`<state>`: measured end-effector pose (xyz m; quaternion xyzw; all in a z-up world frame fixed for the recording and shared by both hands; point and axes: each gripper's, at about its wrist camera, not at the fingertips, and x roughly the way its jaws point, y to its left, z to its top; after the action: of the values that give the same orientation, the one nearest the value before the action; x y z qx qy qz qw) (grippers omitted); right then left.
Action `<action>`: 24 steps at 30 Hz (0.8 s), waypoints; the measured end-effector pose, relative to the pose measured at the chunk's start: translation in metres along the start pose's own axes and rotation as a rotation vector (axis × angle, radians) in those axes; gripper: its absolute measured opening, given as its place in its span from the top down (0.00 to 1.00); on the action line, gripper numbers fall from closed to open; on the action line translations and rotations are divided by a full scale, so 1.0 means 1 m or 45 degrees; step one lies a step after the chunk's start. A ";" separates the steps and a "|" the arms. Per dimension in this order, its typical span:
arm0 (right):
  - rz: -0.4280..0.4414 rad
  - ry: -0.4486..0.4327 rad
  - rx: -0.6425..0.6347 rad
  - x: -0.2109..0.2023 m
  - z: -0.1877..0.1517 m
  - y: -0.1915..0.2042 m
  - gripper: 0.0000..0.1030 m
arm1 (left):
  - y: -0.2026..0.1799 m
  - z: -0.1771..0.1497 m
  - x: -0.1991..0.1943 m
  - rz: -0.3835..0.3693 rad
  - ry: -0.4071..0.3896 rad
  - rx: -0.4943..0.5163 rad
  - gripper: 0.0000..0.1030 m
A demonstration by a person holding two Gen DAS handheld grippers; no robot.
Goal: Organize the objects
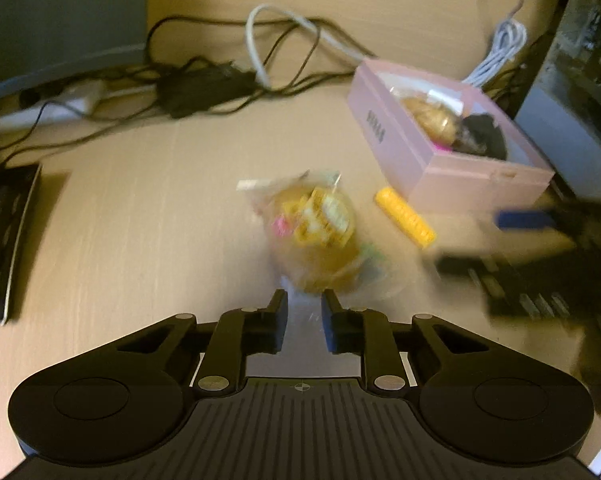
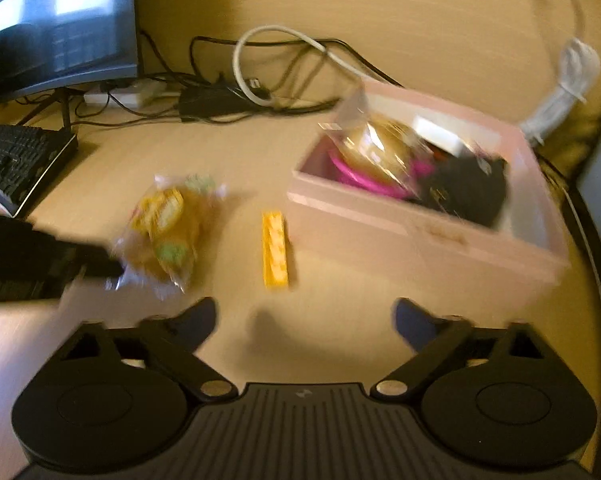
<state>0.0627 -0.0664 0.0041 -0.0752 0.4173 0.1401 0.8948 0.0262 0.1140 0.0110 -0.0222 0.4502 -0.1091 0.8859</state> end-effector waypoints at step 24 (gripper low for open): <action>0.117 -0.023 0.041 -0.008 -0.006 -0.026 0.40 | -0.012 -0.012 -0.023 -0.054 -0.038 -0.124 0.76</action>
<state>0.0619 -0.0944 0.0072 -0.0402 0.4143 0.1749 0.8923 0.0015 0.1076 0.0241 -0.0763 0.4412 -0.1055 0.8879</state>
